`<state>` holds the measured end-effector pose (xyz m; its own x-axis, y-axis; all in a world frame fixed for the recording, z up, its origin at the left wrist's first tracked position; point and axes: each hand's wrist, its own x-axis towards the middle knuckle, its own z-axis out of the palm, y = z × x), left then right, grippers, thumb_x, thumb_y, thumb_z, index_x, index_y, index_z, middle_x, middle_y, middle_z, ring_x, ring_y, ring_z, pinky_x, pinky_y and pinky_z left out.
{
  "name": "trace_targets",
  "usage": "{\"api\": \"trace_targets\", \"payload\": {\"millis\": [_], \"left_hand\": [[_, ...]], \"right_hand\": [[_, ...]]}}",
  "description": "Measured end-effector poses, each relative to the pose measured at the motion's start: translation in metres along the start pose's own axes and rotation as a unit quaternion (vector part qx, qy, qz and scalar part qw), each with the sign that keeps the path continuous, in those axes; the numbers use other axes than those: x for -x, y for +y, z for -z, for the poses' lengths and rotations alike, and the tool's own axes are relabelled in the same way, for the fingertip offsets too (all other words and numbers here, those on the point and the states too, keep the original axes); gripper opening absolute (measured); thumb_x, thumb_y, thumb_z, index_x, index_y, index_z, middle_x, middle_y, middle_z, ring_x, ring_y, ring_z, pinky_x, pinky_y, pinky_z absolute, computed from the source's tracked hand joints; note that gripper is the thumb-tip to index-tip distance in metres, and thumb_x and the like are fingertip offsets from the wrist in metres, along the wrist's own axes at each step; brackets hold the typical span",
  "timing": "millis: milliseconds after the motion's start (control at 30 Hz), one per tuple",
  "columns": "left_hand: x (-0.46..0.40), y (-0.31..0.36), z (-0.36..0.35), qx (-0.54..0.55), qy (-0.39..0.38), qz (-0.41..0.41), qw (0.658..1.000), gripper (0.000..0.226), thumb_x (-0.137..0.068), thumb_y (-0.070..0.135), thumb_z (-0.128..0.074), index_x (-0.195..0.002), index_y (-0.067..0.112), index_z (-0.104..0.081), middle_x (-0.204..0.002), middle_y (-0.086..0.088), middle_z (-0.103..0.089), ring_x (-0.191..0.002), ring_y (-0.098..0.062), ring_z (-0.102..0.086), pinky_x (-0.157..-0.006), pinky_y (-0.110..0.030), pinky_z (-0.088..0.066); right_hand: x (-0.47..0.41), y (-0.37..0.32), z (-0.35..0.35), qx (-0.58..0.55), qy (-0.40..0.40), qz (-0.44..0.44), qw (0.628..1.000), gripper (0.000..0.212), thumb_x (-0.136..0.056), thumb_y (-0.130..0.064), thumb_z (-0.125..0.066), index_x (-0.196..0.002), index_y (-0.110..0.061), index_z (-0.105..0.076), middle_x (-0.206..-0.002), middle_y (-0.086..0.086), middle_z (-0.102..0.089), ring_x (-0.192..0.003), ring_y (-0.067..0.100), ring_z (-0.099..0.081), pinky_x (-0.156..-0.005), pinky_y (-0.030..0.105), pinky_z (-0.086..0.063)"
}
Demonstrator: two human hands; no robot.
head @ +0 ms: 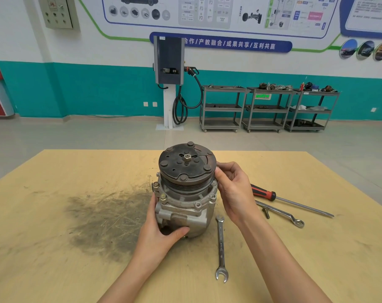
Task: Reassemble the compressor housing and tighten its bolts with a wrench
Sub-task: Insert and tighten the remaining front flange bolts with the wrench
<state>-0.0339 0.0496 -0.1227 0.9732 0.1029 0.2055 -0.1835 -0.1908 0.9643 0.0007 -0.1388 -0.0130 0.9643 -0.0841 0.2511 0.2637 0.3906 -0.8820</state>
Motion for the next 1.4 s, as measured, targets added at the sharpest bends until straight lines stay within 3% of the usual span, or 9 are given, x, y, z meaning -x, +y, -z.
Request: {"api": "trace_targets", "payload": {"millis": [133,267,367,433,633,833,1033,1233,1400], "left_hand": [[0.000,0.000,-0.001,0.006,0.000,0.004,1.000,0.124,-0.065,0.024,-0.093,-0.160,0.031,-0.013,-0.135,0.030,-0.049,-0.132,0.001,-0.049,-0.109,-0.019,-0.035],[-0.001,-0.001,-0.002,0.007,0.005,0.007,1.000,0.124,-0.066,0.021,-0.093,-0.159,0.032,-0.012,-0.130,0.038,-0.045,-0.119,0.022,-0.047,-0.097,0.000,-0.034],[0.000,0.000,-0.002,0.005,0.004,0.002,1.000,0.124,-0.066,0.020,-0.093,-0.160,0.029,-0.013,-0.134,0.031,-0.049,-0.131,0.004,-0.049,-0.109,-0.016,-0.035],[0.000,0.001,-0.002,0.000,0.003,0.003,1.000,0.124,-0.066,0.021,-0.092,-0.160,0.028,-0.013,-0.132,0.033,-0.048,-0.132,0.001,-0.048,-0.109,-0.017,-0.035],[0.000,0.001,-0.001,0.000,0.006,0.010,1.000,0.122,-0.067,0.023,-0.092,-0.159,0.030,-0.013,-0.126,0.041,-0.044,-0.108,0.033,-0.044,-0.088,0.008,-0.032],[0.001,0.005,0.000,0.000,-0.006,0.004,1.000,0.126,-0.059,0.038,-0.090,-0.160,0.029,-0.015,-0.134,0.033,-0.048,-0.132,-0.001,-0.049,-0.112,-0.022,-0.035],[0.003,0.008,0.000,0.015,-0.006,0.013,1.000,0.132,-0.053,0.046,-0.087,-0.159,0.034,-0.010,-0.124,0.045,-0.042,-0.116,0.022,-0.045,-0.104,-0.012,-0.033],[0.004,0.009,0.000,0.002,-0.006,0.012,1.000,0.126,-0.061,0.033,-0.092,-0.160,0.030,-0.014,-0.132,0.034,-0.048,-0.132,-0.002,-0.049,-0.112,-0.023,-0.035],[0.005,0.013,0.000,-0.001,-0.007,0.014,1.000,0.127,-0.059,0.036,-0.090,-0.161,0.028,-0.013,-0.139,0.025,-0.050,-0.134,-0.005,-0.049,-0.114,-0.027,-0.035]], "right_hand": [[0.001,0.001,0.002,-0.016,-0.031,0.002,0.999,0.009,-0.094,-0.003,-0.055,-0.101,-0.007,-0.058,-0.096,0.007,-0.072,-0.090,0.019,-0.067,-0.072,0.022,-0.055],[0.003,0.002,0.006,-0.010,-0.057,-0.005,0.998,0.019,-0.100,-0.007,-0.046,-0.104,-0.006,-0.065,-0.100,0.008,-0.072,-0.092,0.018,-0.067,-0.076,0.024,-0.053],[0.001,0.002,0.006,0.001,-0.037,0.001,0.999,0.009,-0.095,-0.005,-0.054,-0.099,-0.007,-0.062,-0.098,0.007,-0.072,-0.094,0.019,-0.067,-0.077,0.023,-0.054],[-0.001,0.002,0.007,0.005,-0.026,0.005,1.000,0.008,-0.091,-0.003,-0.060,-0.098,-0.006,-0.059,-0.102,0.011,-0.071,-0.098,0.024,-0.065,-0.079,0.025,-0.055],[-0.001,0.003,0.010,-0.004,-0.070,0.003,0.998,0.016,-0.098,-0.006,-0.049,-0.102,-0.009,-0.064,-0.097,0.004,-0.072,-0.090,0.016,-0.067,-0.077,0.024,-0.054],[-0.003,0.003,0.010,-0.005,-0.050,0.012,0.999,0.009,-0.088,-0.007,-0.061,-0.097,-0.006,-0.058,-0.100,0.008,-0.072,-0.096,0.021,-0.067,-0.078,0.024,-0.054],[-0.004,0.003,0.013,-0.008,-0.083,0.008,0.997,0.012,-0.096,-0.006,-0.053,-0.101,-0.009,-0.063,-0.101,0.005,-0.072,-0.094,0.018,-0.067,-0.079,0.024,-0.054],[-0.005,0.002,0.011,0.012,-0.063,0.013,0.998,0.008,-0.092,-0.004,-0.057,-0.098,-0.006,-0.061,-0.104,0.009,-0.071,-0.100,0.024,-0.065,-0.081,0.027,-0.054],[-0.005,0.002,0.012,0.004,-0.065,0.011,0.998,0.008,-0.092,-0.002,-0.057,-0.100,-0.005,-0.057,-0.098,0.002,-0.072,-0.095,0.018,-0.067,-0.078,0.023,-0.054]]}}
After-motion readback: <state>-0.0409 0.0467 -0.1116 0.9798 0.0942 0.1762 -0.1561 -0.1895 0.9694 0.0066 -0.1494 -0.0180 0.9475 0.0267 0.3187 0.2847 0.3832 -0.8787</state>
